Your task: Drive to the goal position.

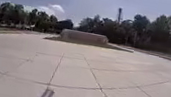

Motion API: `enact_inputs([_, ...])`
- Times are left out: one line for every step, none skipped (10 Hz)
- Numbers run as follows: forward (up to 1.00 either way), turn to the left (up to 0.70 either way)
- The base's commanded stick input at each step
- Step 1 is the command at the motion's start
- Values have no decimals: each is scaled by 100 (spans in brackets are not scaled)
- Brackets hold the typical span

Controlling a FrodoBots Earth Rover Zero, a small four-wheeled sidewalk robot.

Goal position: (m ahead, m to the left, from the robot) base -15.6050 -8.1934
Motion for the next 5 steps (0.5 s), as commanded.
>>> enact_inputs([70, 0])
enact_inputs([70, 0])
enact_inputs([70, 0])
enact_inputs([70, 0])
enact_inputs([70, 0])
